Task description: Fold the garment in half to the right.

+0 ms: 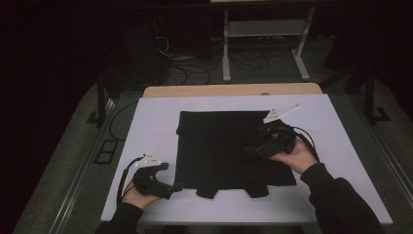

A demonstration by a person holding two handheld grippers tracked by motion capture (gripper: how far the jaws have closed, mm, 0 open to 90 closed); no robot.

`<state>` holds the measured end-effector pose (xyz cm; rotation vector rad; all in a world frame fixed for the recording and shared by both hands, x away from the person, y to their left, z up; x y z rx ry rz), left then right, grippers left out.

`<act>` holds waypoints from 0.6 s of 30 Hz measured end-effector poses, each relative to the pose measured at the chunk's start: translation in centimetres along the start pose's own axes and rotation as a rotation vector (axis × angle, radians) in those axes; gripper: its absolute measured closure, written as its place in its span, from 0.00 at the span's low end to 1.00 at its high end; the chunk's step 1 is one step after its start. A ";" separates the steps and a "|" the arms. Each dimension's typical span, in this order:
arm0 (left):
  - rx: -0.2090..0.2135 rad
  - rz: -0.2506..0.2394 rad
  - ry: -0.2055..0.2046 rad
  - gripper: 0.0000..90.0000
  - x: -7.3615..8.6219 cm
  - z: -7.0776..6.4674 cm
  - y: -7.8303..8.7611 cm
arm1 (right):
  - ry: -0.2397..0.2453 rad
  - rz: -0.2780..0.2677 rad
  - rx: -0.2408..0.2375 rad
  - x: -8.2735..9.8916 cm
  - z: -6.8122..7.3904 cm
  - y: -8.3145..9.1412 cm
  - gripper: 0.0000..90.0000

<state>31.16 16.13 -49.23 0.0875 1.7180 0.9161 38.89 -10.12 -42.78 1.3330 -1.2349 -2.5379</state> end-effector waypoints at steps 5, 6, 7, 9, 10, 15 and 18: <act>0.007 0.019 -0.014 0.00 0.4 -0.2 -0.3 | 0.004 0.003 0.001 -1.1 -0.4 -0.7 0.00; 0.008 0.019 -0.010 0.00 0.4 -0.3 -0.3 | 0.005 0.005 0.003 -1.3 -0.4 -0.8 0.00; 0.009 0.021 -0.011 0.00 0.5 -0.3 -0.4 | 0.003 0.005 0.006 -1.5 -0.5 -1.0 0.00; 0.012 0.031 -0.018 0.00 0.7 -0.4 -0.5 | 0.006 0.005 0.006 -1.8 -0.7 -1.2 0.00; 0.013 0.034 -0.019 0.00 0.8 -0.4 -0.5 | 0.004 0.006 0.006 -2.0 -0.7 -1.4 0.00; 0.017 0.047 -0.016 0.00 1.2 -0.5 -0.8 | 0.001 0.003 0.007 -2.8 -1.0 -2.0 0.00; 0.020 0.059 -0.015 0.00 1.4 -0.6 -1.0 | 0.002 -0.006 0.003 -3.3 -1.1 -2.4 0.00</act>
Point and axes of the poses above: each handheld gripper's, and its own axes: y roughly backward along the jaws, x roughly out of its underside, z roughly to its left, the point moved 10 cm from there along -y, roughly forward along the jaws, and after that the axes turned 11 degrees about -y, right-handed, at the moved point
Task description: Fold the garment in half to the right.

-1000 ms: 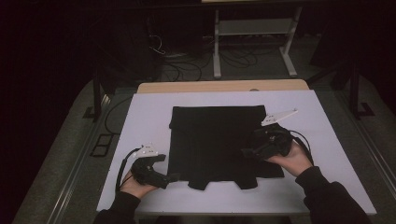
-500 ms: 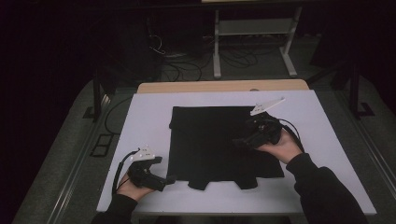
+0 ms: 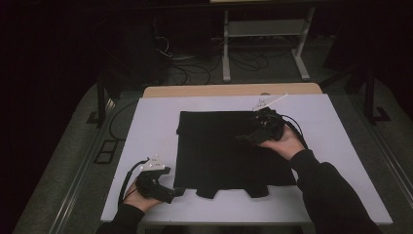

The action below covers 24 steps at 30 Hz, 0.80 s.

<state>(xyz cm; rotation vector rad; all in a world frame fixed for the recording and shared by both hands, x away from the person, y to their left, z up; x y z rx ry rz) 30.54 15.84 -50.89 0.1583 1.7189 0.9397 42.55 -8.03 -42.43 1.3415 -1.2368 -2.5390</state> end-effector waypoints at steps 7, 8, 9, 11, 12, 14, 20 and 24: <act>0.007 0.027 -0.014 0.00 0.5 -0.1 -0.4 | 0.006 0.013 -0.003 -0.8 -0.1 -1.1 0.00; 0.008 0.033 -0.017 0.00 0.6 -0.2 -0.5 | 0.007 0.014 -0.005 -1.0 -0.1 -1.3 0.00; 0.010 0.037 -0.020 0.00 0.6 -0.3 -0.5 | 0.011 0.011 -0.006 -1.2 -0.1 -1.5 0.00; 0.011 0.047 -0.027 0.00 0.7 -0.4 -0.7 | 0.015 0.014 -0.008 -1.4 0.0 -1.9 0.00; 0.010 0.052 -0.030 0.00 0.8 -0.4 -0.7 | 0.011 0.014 -0.008 -1.6 0.0 -2.1 0.00; 0.006 0.056 -0.038 0.00 0.8 -0.5 -0.8 | 0.016 0.013 -0.011 -1.9 0.1 -2.5 0.00; 0.000 0.049 -0.051 0.01 0.6 -0.7 -1.1 | 0.022 0.018 -0.019 -2.5 0.5 -3.7 0.00; -0.016 0.057 -0.071 0.07 0.6 -0.6 -1.0 | 0.018 0.022 -0.016 -3.0 0.6 -4.7 0.00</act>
Point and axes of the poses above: each handheld gripper's, and its own axes: y roughly backward along the jaws, x roughly out of its underside, z roughly to its left, the point moved 10 cm from there along -y, roughly forward along the jaws, and after that the axes turned 11 degrees about -y, right-handed, at the moved point
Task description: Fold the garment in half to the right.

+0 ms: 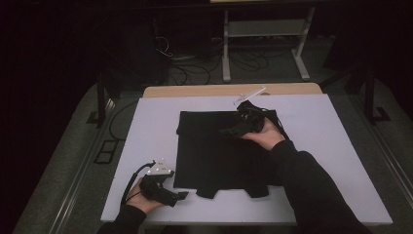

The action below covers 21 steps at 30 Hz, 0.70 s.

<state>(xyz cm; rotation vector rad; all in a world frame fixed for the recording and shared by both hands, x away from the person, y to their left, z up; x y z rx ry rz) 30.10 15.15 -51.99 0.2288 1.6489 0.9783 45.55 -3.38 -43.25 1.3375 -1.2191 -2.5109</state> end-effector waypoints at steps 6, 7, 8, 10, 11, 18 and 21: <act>-0.032 -0.004 -0.014 0.18 -0.1 0.0 -0.1 | 0.000 0.004 -0.003 -0.7 0.1 -1.2 0.00; -0.027 0.008 -0.027 0.18 0.0 0.0 0.0 | 0.001 0.003 -0.004 -0.9 0.1 -1.4 0.00; -0.029 -0.005 -0.011 0.19 -0.1 0.0 -0.1 | 0.000 0.005 -0.004 -1.0 0.1 -1.6 0.00; -0.029 0.007 -0.024 0.21 0.0 0.1 0.1 | 0.002 0.010 -0.003 -1.2 0.1 -1.9 0.00; -0.030 0.005 -0.022 0.21 0.0 0.1 0.1 | 0.004 0.012 -0.004 -1.4 0.1 -2.1 0.00; -0.048 0.008 -0.040 0.28 -0.1 0.4 0.0 | 0.002 0.017 -0.008 -2.3 0.3 -3.5 0.00; -0.059 -0.005 -0.031 0.32 -0.3 0.4 -0.2 | 0.002 0.021 -0.009 -2.6 0.3 -4.1 0.00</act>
Point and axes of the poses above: each handheld gripper's, and its own axes: y roughly backward along the jaws, x roughly out of its underside, z roughly to its left, the point moved 10 cm from there along -y, roughly forward along the jaws, and after that the axes turned 11 degrees about -y, right-handed, at the moved point
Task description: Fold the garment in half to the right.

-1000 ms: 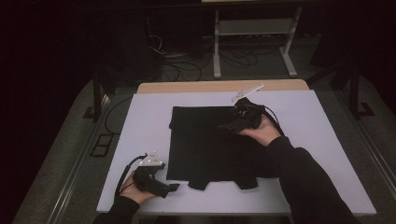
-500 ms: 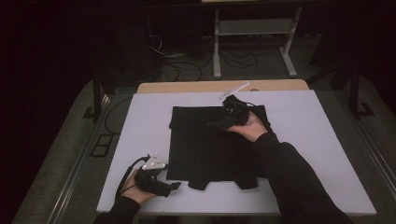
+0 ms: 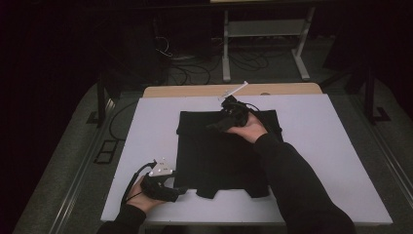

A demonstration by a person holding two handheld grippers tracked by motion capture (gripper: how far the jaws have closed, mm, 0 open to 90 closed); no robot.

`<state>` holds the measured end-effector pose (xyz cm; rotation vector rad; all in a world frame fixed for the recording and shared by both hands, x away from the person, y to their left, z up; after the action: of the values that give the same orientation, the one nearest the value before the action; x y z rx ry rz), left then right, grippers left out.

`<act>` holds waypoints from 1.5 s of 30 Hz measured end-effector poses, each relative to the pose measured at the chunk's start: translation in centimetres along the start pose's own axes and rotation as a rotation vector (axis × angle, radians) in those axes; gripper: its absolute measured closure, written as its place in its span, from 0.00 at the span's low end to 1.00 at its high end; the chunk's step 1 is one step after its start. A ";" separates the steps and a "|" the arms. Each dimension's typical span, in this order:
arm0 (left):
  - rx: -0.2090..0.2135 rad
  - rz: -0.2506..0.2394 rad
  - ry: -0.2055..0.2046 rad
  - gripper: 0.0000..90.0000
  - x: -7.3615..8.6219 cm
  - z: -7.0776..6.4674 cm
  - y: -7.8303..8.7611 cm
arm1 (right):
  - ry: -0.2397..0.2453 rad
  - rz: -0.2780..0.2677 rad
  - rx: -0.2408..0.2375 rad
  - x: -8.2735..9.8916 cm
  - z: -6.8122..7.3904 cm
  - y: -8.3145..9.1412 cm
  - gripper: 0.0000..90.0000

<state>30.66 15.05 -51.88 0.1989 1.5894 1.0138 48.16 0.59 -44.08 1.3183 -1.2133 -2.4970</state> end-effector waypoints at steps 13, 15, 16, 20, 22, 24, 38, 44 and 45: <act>-0.017 0.008 -0.030 0.57 -0.2 0.2 -0.1 | -0.012 0.010 0.010 -1.0 -0.6 -2.2 0.00; -0.010 0.009 -0.034 0.60 -0.3 0.2 -0.1 | -0.016 0.013 0.012 -1.1 -0.8 -2.5 0.00; -0.006 0.006 -0.032 0.62 -0.3 0.3 -0.1 | -0.016 0.015 0.015 -1.1 -0.8 -2.6 0.00; 0.013 0.005 -0.019 0.70 -0.4 0.2 -0.1 | -0.016 0.025 0.020 -1.5 -0.9 -3.2 0.00; 0.021 0.007 -0.019 0.73 -0.5 0.2 -0.2 | -0.013 0.026 0.020 -1.8 -0.8 -3.5 0.00; 0.026 -0.002 -0.006 0.75 -0.6 0.1 -0.2 | -0.014 0.027 0.012 -2.1 -0.7 -3.8 0.00; 0.053 -0.016 0.033 0.93 -1.2 0.4 0.1 | 0.006 0.053 0.012 -4.4 -0.3 -7.1 0.00; 0.060 -0.023 0.031 0.93 -1.3 0.5 0.2 | 0.001 0.048 0.007 -5.4 -0.2 -8.8 0.00; 0.059 -0.023 0.030 0.93 -1.3 0.5 0.2 | 0.001 0.051 0.007 -5.5 -0.3 -9.1 0.00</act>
<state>31.43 14.57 -50.76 0.2063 1.6467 0.9567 54.41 8.87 -46.59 1.2738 -1.2405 -2.4593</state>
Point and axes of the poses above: each handheld gripper's, and its own axes: y roughly backward along the jaws, x roughly out of its underside, z roughly to its left, the point moved 10 cm from there along -y, roughly forward along the jaws, and after that the axes turned 11 degrees about -y, right-handed, at the moved point
